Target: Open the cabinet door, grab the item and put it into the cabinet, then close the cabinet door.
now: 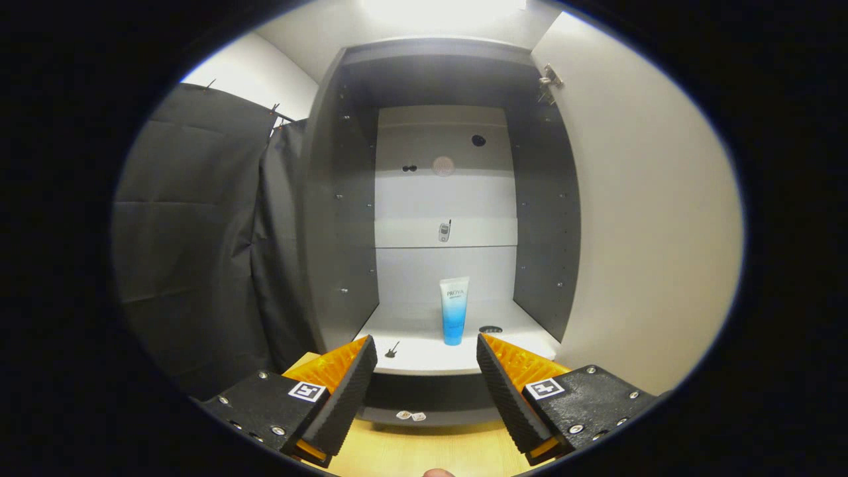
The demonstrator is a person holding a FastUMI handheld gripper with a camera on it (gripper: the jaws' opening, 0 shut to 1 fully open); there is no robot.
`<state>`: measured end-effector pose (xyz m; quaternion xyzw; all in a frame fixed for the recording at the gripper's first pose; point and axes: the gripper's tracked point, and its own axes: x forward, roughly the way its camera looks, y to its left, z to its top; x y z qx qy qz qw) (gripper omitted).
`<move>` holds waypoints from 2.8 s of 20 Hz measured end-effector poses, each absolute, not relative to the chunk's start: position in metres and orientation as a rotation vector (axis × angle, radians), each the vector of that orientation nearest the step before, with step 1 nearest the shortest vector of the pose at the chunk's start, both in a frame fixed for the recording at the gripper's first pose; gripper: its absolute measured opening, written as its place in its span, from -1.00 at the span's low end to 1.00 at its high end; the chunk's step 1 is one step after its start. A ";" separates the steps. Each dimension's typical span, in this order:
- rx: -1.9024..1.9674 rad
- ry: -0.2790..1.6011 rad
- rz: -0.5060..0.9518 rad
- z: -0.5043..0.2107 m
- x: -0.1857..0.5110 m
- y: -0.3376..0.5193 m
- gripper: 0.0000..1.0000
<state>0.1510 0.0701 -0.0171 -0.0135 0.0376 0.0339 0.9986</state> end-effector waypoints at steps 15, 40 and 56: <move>0.076 0.139 0.084 -0.006 -0.064 0.030 0.88; 0.139 0.102 0.013 0.012 -0.047 -0.255 0.90; 0.106 0.082 -0.072 0.006 -0.059 -0.168 0.89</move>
